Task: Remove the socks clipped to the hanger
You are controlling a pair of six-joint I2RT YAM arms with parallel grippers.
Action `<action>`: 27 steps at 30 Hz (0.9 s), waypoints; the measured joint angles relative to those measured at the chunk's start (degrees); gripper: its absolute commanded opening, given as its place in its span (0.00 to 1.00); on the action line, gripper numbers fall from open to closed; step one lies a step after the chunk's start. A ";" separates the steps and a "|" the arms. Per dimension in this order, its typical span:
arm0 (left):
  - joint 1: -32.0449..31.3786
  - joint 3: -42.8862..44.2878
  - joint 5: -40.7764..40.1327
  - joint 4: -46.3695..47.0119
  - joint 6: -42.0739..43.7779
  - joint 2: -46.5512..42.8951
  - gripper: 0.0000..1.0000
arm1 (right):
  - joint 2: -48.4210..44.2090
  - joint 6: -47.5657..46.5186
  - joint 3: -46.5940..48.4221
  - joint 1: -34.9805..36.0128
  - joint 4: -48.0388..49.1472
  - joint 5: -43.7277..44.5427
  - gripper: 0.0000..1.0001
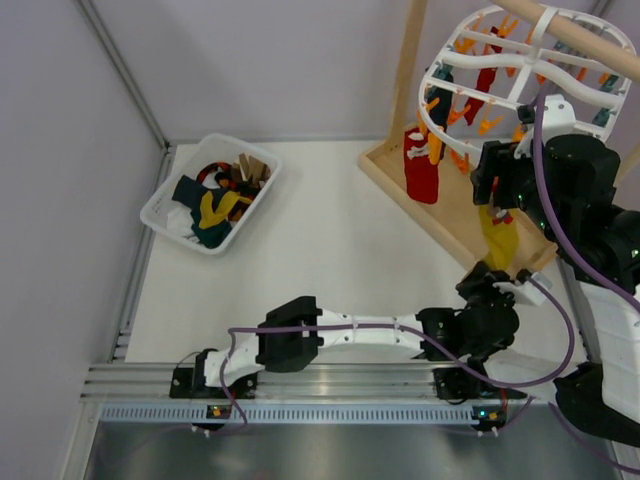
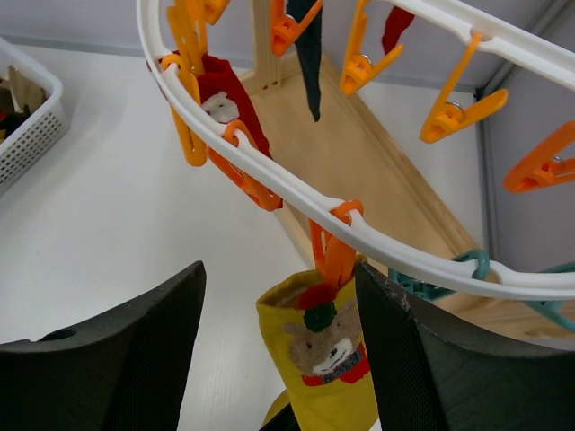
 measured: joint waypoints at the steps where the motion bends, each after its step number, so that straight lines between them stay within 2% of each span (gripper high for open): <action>1: -0.02 0.57 0.07 0.00 0.20 0.68 0.00 | -0.37 0.02 -0.55 0.11 0.02 1.16 0.64; 8: 0.00 2.64 0.09 -0.09 0.63 3.41 0.00 | -1.53 0.59 -5.75 1.81 0.04 7.89 0.56; 13: 0.07 3.43 0.09 -0.04 1.18 3.67 0.00 | -1.42 2.05 -10.01 4.96 0.52 16.44 0.58; 27: 0.02 3.52 0.31 -0.02 1.44 3.74 0.00 | 0.39 2.67 -13.84 13.03 4.98 37.88 0.63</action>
